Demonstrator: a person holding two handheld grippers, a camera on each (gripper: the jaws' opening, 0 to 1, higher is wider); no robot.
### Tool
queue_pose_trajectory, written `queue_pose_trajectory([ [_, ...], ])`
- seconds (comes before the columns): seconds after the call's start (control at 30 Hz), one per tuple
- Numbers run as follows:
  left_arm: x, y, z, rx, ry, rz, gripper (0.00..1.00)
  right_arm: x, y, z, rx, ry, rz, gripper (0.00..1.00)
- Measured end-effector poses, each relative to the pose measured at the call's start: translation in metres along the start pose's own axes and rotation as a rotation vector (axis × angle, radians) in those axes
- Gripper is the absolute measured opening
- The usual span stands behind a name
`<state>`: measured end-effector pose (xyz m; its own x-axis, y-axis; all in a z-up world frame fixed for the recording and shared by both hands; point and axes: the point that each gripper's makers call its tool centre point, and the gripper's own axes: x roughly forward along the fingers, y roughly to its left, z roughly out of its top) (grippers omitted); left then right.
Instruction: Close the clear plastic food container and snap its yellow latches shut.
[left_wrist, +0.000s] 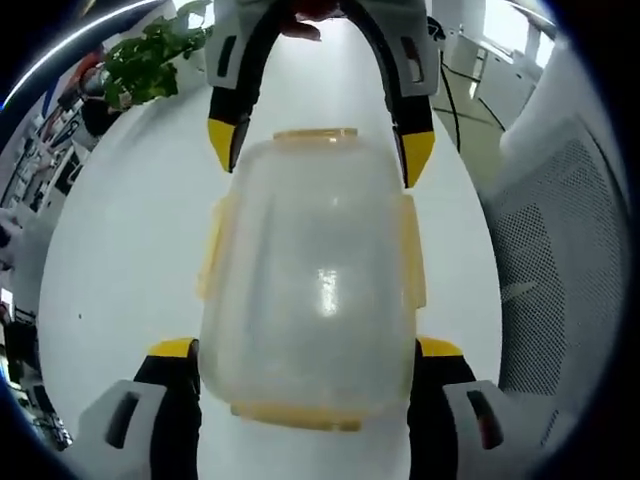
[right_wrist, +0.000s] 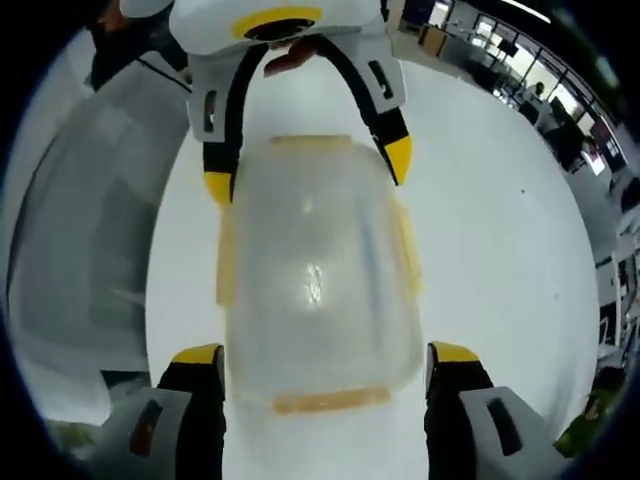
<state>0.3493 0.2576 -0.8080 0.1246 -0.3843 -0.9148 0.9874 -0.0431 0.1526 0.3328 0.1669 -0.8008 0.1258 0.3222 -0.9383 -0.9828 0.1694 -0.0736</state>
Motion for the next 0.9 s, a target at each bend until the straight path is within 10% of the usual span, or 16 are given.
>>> queue_pose_trajectory([
  [0.9, -0.005, -0.008, -0.011, -0.01, -0.01, -0.011, 0.87, 0.004, 0.008, 0.01, 0.01, 0.027, 0.005, 0.79],
])
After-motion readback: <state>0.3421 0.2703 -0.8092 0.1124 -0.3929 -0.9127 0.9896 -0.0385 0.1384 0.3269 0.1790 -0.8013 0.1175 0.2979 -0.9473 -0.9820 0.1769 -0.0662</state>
